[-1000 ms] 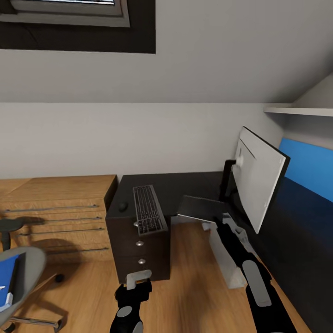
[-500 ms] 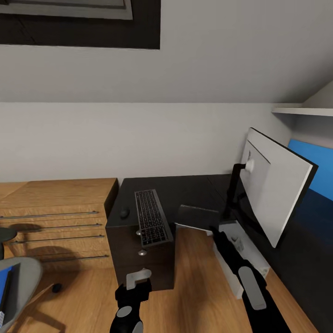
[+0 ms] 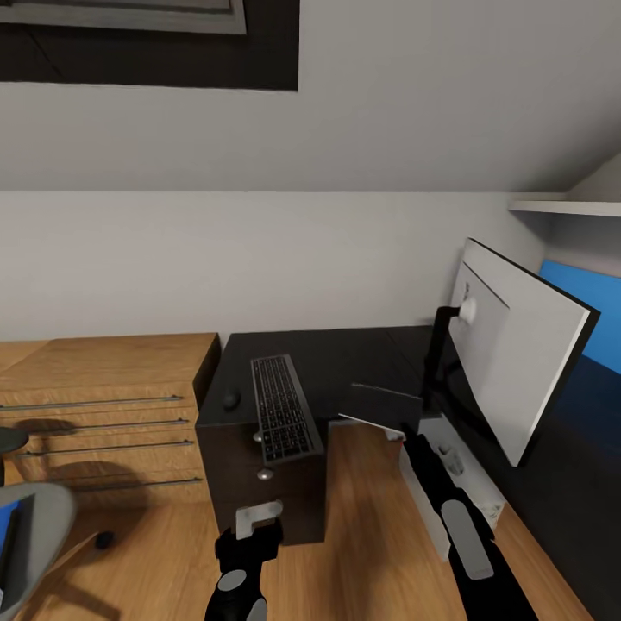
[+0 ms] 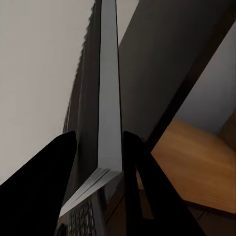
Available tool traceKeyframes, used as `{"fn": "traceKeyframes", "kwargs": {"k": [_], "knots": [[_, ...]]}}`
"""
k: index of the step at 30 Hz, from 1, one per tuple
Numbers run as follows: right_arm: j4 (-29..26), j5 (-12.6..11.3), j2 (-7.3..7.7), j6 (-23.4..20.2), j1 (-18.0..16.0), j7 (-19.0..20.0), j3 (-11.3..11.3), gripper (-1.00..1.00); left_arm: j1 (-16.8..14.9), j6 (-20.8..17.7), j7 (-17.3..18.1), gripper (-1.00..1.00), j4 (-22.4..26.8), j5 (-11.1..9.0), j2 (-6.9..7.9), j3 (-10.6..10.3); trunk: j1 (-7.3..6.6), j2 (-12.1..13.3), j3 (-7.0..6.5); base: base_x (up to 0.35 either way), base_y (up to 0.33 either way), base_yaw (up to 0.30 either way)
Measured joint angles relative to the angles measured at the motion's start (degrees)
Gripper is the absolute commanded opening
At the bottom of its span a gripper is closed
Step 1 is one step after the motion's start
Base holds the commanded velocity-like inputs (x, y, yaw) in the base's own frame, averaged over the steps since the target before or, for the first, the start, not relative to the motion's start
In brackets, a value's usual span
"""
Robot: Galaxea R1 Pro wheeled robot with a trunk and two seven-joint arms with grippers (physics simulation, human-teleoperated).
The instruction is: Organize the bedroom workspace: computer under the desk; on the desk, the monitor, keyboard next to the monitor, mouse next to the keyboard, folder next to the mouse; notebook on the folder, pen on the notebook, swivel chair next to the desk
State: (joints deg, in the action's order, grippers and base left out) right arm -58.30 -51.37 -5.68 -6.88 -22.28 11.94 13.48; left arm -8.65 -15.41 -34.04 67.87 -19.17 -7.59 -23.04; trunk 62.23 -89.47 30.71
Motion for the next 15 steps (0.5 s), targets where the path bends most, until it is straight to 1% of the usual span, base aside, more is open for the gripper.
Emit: {"fn": "traceKeyframes", "kwargs": {"k": [4,9,11,13,15], "knots": [[0.82,0.06,-0.29,0.22,0.00,-1.01,-0.23,-1.00,0.00,-0.02,0.00,1.00,0.77,-0.09,0.01,0.05,0.00,0.00,0.00,0.201,0.000,0.000],[1.13,0.04,-0.38,0.32,-0.07,-3.27,-0.29,-1.00,0.05,-0.04,0.00,1.00,0.15,-0.22,0.25,0.14,0.02,0.00,0.00,0.040,0.000,0.000],[1.16,0.06,-0.39,0.37,-0.08,-3.62,-0.30,-1.00,0.43,-0.03,0.00,1.00,-1.08,-0.25,0.75,0.22,0.02,0.00,0.00,0.011,0.000,0.000],[1.14,0.10,-0.38,0.41,-0.08,-3.87,-0.30,-1.00,1.00,0.10,0.13,1.00,-5.94,-0.28,2.11,0.22,0.02,0.01,0.01,0.005,0.000,0.000],[1.13,0.11,-0.35,0.42,-0.09,-3.94,-0.30,-1.00,1.15,0.20,0.19,1.00,-8.85,-0.20,2.53,0.20,0.02,0.00,0.00,0.003,0.000,0.000]]}}
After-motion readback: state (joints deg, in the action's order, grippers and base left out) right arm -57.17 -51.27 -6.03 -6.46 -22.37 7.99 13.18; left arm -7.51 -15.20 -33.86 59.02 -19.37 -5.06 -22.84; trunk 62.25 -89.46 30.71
